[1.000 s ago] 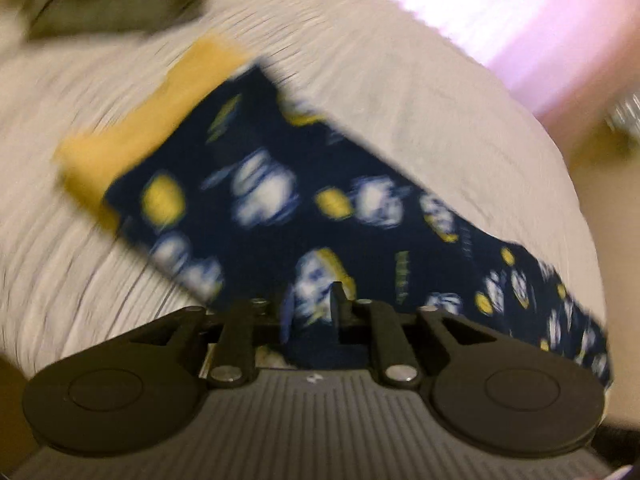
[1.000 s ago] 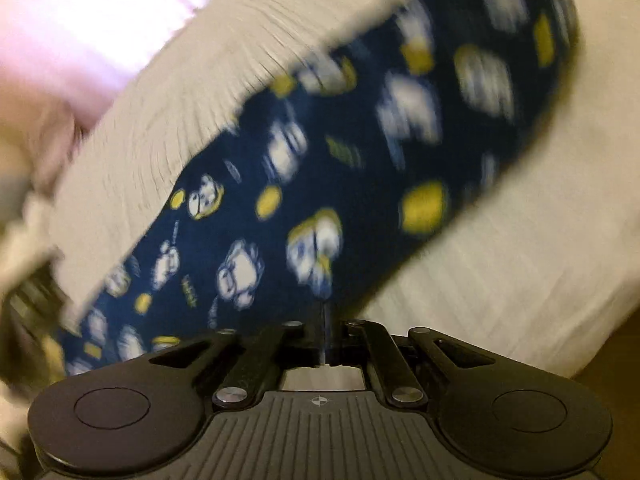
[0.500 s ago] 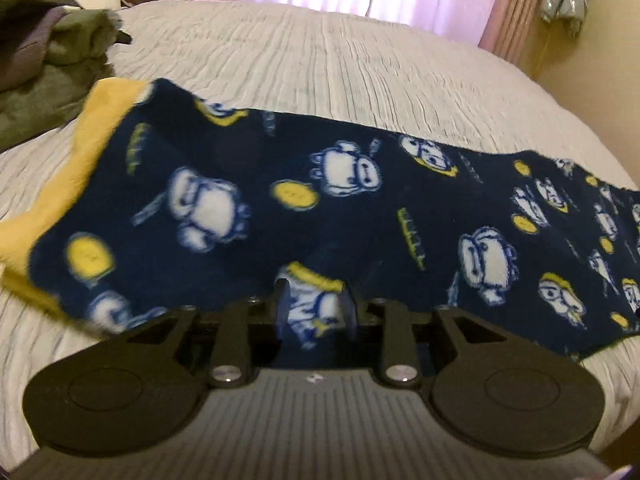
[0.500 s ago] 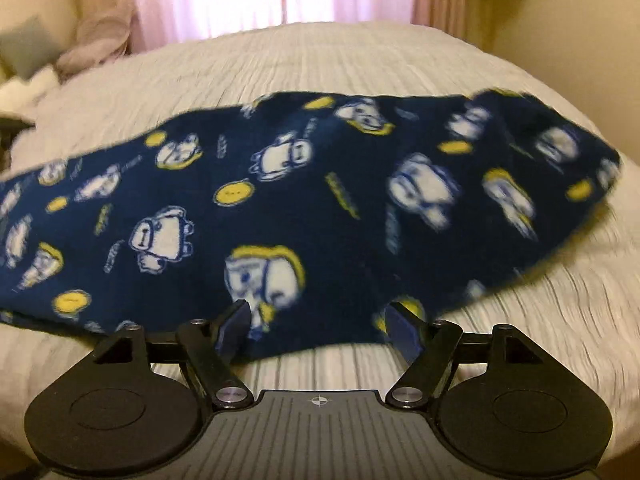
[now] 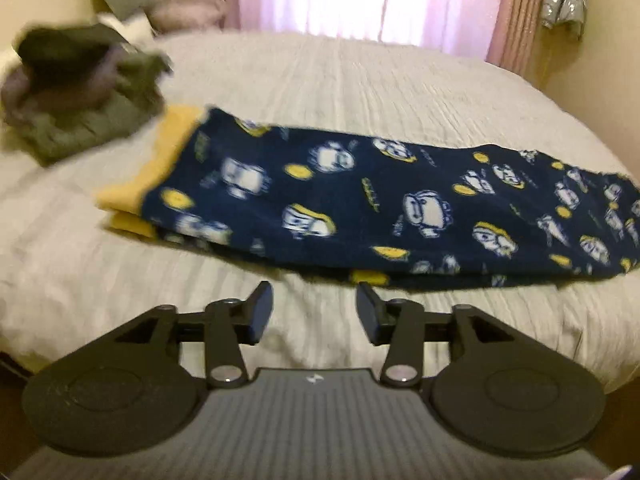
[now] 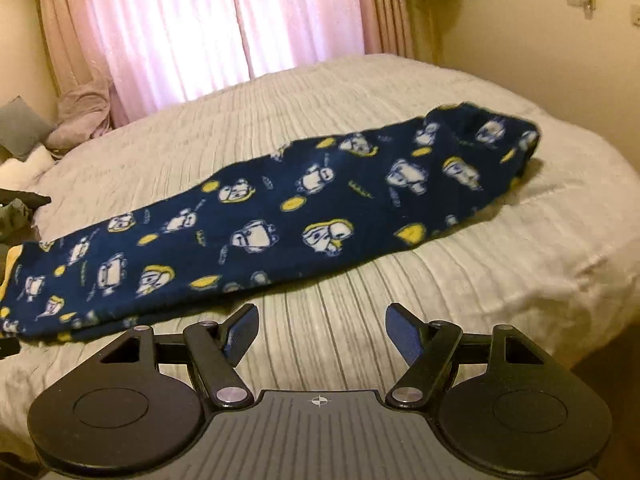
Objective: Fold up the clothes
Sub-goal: 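Grasp the pants with the right gripper and lay them flat on the bed, then move the left gripper toward the yellow cuffs of the navy pants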
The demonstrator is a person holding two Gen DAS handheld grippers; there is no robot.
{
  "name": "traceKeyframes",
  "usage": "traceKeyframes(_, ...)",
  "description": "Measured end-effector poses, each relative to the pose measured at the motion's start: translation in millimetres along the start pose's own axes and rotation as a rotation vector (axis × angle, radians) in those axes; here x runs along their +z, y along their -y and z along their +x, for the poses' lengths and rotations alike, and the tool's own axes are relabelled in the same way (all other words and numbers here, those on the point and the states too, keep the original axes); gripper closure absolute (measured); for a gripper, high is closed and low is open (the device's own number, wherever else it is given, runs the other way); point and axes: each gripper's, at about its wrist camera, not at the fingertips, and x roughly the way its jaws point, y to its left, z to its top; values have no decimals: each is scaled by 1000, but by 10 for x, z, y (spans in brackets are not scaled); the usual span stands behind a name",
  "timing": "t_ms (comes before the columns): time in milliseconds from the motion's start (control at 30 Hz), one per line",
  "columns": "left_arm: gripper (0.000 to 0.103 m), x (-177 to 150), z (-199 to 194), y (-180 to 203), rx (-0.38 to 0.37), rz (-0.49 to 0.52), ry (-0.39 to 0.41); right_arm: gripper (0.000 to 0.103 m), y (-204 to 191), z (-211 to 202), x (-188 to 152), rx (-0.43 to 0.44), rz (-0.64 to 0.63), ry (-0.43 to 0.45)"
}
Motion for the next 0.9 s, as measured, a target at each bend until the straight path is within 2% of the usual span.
traceKeyframes(133,47,-144,-327,42,17,8,9,29,-65,-327,-125,-41,-22,13)
traceKeyframes(200,45,-232,-462,56,31,22,22,29,-57,-473,-212,-30,-26,24)
traceKeyframes(367,45,-385,-688,71,40,49,50,29,15,-713,-385,-46,15,52)
traceKeyframes(900,43,-535,-919,165,23,77,80,29,130,-1085,-493,-63,27,100)
